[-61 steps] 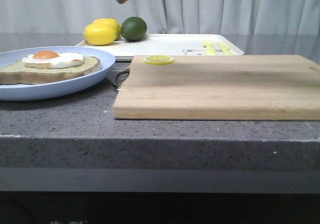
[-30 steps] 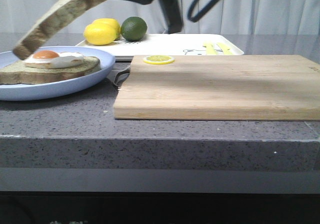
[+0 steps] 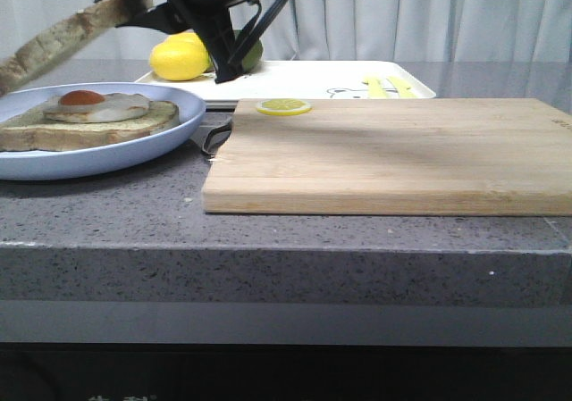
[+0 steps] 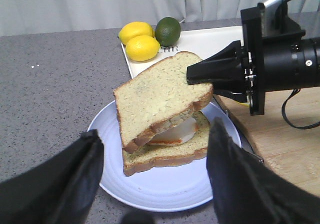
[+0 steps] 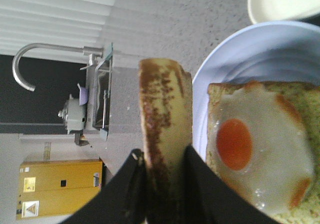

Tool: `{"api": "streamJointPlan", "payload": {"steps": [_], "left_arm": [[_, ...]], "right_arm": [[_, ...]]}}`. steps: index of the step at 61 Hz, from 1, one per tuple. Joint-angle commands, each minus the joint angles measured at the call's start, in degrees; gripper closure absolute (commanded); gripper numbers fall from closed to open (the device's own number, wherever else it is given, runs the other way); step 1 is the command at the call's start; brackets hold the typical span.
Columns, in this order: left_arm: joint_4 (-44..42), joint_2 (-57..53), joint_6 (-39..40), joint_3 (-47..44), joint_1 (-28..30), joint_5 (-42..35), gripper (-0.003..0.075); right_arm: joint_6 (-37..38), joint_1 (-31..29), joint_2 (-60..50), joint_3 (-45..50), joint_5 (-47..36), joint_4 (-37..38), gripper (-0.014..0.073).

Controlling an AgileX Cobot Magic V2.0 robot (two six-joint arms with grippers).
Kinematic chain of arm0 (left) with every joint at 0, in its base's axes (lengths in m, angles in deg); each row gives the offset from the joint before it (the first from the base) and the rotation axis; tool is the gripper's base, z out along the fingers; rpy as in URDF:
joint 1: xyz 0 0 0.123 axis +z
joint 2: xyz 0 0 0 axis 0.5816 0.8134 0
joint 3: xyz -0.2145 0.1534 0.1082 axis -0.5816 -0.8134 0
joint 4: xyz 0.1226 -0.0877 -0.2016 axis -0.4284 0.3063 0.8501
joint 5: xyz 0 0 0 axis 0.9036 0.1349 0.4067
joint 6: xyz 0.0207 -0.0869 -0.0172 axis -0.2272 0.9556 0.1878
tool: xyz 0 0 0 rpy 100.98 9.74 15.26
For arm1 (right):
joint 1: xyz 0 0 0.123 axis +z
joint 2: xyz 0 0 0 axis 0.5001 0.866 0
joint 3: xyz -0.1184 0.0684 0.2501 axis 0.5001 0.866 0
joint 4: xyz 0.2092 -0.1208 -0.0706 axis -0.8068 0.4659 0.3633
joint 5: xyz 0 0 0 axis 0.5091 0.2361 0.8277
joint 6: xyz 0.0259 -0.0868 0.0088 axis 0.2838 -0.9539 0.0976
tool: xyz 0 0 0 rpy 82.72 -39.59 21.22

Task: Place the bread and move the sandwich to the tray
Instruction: 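Lower the bread onto the egg toast and open the right gripper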

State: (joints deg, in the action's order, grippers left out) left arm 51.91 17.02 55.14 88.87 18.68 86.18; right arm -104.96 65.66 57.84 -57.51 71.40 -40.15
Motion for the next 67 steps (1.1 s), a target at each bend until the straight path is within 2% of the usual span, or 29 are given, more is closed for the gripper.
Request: {"api": "streamJointPlan", "payload": {"steps": [1, 24, 30, 46, 54, 67], "left_arm": [[0.1, 0.4, 0.2, 1.5, -0.4, -4.6, 0.0283], [0.1, 0.4, 0.2, 1.5, -0.4, -4.6, 0.0283], [0.1, 0.4, 0.2, 1.5, -0.4, -4.6, 0.0283], [0.1, 0.4, 0.2, 1.5, -0.4, -4.6, 0.0283], [0.1, 0.4, 0.2, 1.5, -0.4, -4.6, 0.0283], [0.1, 0.4, 0.2, 1.5, -0.4, -4.6, 0.0283]], "right_arm": [[0.9, 0.7, -2.6, -2.3, -0.8, -7.7, 0.0413], [0.3, 0.7, -1.7, -2.3, 0.8, -7.1, 0.0404], [0.0, 0.6, -1.7, -2.3, 1.5, -4.9, 0.0356], [0.0, -3.2, -2.3, -2.3, 9.2, 5.5, 0.011], [0.0, -6.4, -3.6, -2.3, 14.5, 10.1, 0.0092], [0.7, -12.6, -9.6, -2.1, 23.4, 25.1, 0.0094]]}}
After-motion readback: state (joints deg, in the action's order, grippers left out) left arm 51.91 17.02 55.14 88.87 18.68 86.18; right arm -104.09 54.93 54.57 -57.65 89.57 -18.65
